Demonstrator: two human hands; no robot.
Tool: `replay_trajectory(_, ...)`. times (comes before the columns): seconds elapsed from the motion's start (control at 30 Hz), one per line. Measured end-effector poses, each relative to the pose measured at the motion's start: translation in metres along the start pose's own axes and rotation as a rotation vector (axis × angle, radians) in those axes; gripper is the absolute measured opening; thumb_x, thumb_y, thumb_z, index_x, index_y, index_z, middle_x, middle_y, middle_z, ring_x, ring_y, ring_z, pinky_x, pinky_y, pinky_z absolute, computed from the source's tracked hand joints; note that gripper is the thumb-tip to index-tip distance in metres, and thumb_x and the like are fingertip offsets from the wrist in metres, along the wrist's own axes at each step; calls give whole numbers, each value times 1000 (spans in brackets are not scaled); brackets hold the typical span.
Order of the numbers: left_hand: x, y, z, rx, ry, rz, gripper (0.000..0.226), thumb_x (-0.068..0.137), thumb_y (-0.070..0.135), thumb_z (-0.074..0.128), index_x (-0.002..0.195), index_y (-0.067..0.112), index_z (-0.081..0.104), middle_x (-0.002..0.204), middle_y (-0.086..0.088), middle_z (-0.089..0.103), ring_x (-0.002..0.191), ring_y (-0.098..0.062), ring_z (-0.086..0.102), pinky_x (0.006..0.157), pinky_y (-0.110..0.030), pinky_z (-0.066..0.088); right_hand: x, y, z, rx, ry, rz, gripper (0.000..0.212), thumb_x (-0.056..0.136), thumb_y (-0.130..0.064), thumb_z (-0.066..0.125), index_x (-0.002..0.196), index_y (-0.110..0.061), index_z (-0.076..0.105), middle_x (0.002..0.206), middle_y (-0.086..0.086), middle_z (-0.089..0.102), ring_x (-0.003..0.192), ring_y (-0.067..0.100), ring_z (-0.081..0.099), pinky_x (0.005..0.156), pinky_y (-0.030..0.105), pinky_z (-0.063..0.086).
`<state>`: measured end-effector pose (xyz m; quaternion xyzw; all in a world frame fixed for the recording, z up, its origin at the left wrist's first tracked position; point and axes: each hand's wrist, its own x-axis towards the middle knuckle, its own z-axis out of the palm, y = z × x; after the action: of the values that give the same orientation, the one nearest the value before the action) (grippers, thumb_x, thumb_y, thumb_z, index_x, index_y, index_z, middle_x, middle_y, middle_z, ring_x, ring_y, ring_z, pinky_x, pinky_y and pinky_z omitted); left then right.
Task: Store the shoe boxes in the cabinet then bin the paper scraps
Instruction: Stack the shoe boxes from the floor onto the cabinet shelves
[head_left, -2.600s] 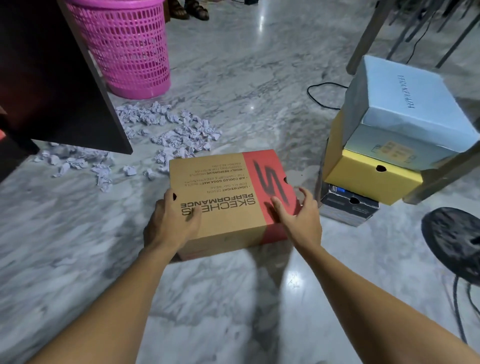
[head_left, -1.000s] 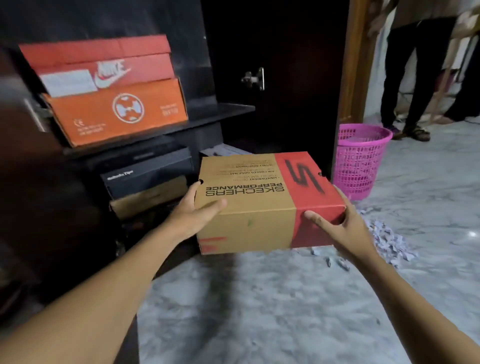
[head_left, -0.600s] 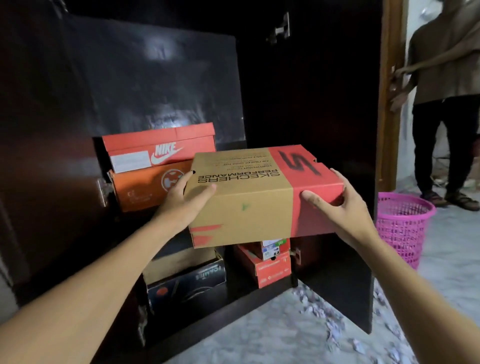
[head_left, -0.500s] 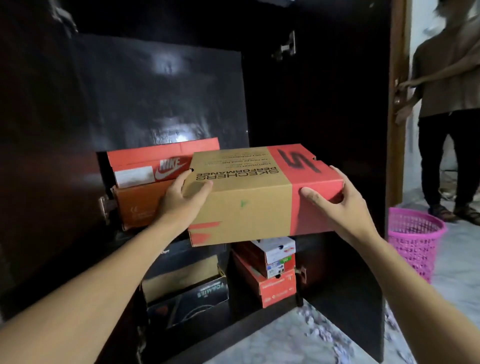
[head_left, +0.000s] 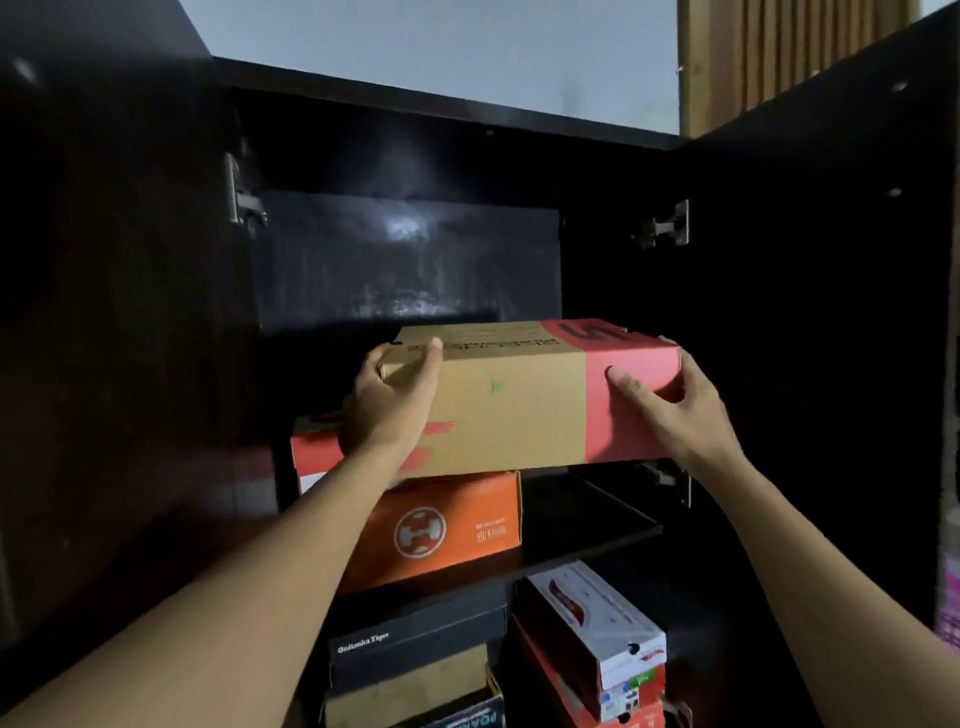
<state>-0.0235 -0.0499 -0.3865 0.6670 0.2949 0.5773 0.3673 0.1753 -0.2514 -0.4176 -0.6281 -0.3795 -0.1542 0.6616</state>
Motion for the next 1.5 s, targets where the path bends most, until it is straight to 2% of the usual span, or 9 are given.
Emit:
replay_trajectory(0.27,50,-3,-8,-13,84,-68,64,76,64,65,126,25,56,114,1,64,99,-21,60,88,-27,47,46,11,56,112,-147,-10,66,78,-54,76,135,-30,53,115,-15,63,104,3,61,82,20,51)
replay_trajectory(0.43,76,-9,-17,49,113,-82,73,78,65,63,135,21,49,120,-1,58,104,-23,57,88,-31,45,78,29,98,128,-219,-16,54,78,-57,76,123,-37,55,112,-19,64,107,3,62,94,29,51)
replay_trajectory(0.57,99,-29,-19,114,134,-149,83,76,71,59,138,19,43,132,-6,56,115,-29,57,98,-41,47,101,46,134,127,-254,1,76,69,-69,75,133,-35,50,120,-16,65,113,8,61,103,40,49)
replay_trajectory(0.67,107,-50,-13,182,78,-162,85,86,65,52,151,21,20,151,-11,37,133,-34,42,108,-43,37,107,54,156,98,-250,33,78,72,-62,76,138,-32,49,124,-11,65,119,13,59,107,37,46)
replay_trajectory(0.8,96,-85,0,614,235,284,69,93,45,52,151,19,25,153,-20,26,141,-37,22,107,-51,34,96,67,181,59,-135,8,79,81,-57,72,147,-32,36,143,-5,52,133,14,47,113,35,37)
replay_trajectory(0.9,94,-107,11,915,276,656,54,96,41,44,146,21,38,153,-21,28,143,-38,19,114,-50,24,82,74,200,66,2,-54,75,86,-50,71,147,-33,32,136,-2,35,117,9,45,104,27,37)
replay_trajectory(0.97,98,-118,18,999,228,765,51,95,39,38,142,20,45,151,-21,34,141,-37,22,116,-48,18,78,78,212,10,48,-90,66,88,-51,67,144,-33,37,132,1,32,111,15,48,95,28,40)
replay_trajectory(1.13,119,-125,22,923,135,527,51,95,27,52,145,26,41,160,-10,18,148,-31,11,100,-50,47,90,83,238,-127,-57,-90,62,90,-49,65,144,-35,37,140,2,33,126,24,49,95,38,49)
replay_trajectory(1.5,125,-126,22,1015,46,468,60,95,32,48,151,30,27,162,-11,3,149,-31,-1,117,-50,22,95,73,223,-363,-267,-28,66,93,-56,54,150,-38,28,148,-1,38,128,27,53,97,44,47)
